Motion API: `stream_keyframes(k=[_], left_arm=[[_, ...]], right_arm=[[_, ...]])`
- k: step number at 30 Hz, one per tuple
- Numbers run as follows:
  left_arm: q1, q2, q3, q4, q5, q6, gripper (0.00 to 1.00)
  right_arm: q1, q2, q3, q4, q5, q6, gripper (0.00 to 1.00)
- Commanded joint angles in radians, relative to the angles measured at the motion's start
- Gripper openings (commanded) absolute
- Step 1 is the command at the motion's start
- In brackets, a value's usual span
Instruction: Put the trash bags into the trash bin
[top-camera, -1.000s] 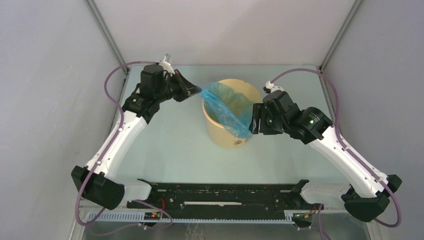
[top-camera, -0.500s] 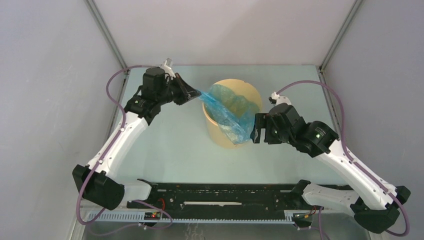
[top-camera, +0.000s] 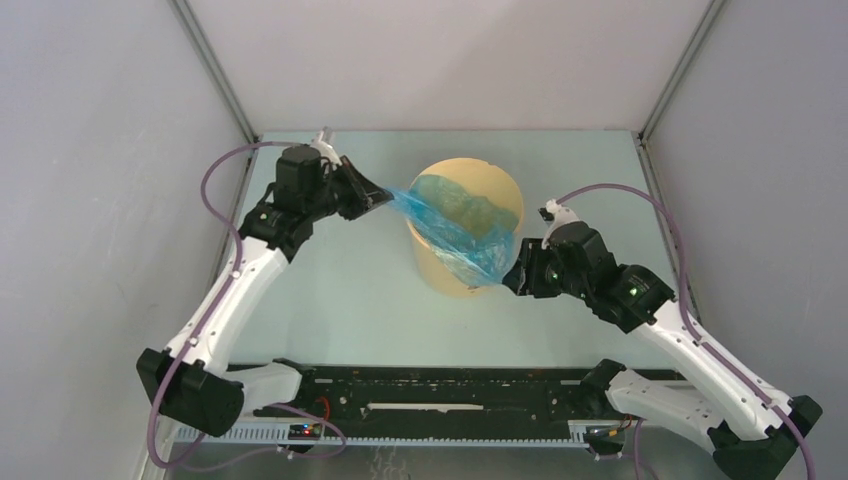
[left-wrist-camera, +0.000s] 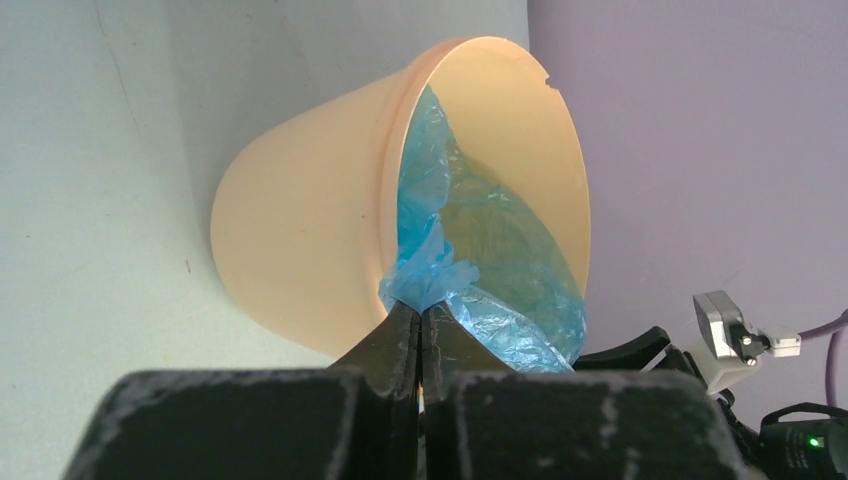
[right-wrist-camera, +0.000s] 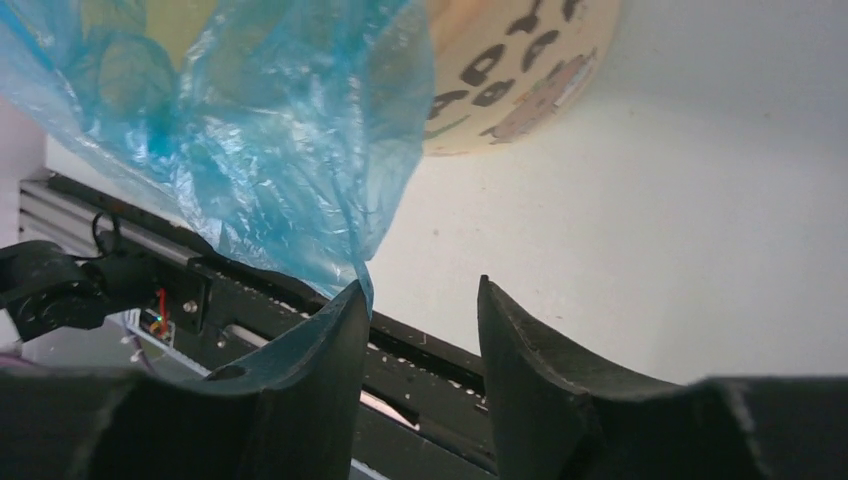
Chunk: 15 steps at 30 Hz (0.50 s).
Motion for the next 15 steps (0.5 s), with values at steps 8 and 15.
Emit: stream_keyframes(k=[8,15], left_arm=[[0.052,-0.121,-0.145,0.015,-0.024,0.004,0.0],[0.058,-0.079,-0.23,0.068,-0.021,-0.004,0.0]], right_arm=[[-0.013,-0.048,-0.097,0.209,-0.129,-0.063,0.32],[-0.063,-0.023,-0.158,0.215,-0.126,-0.064,0.3]])
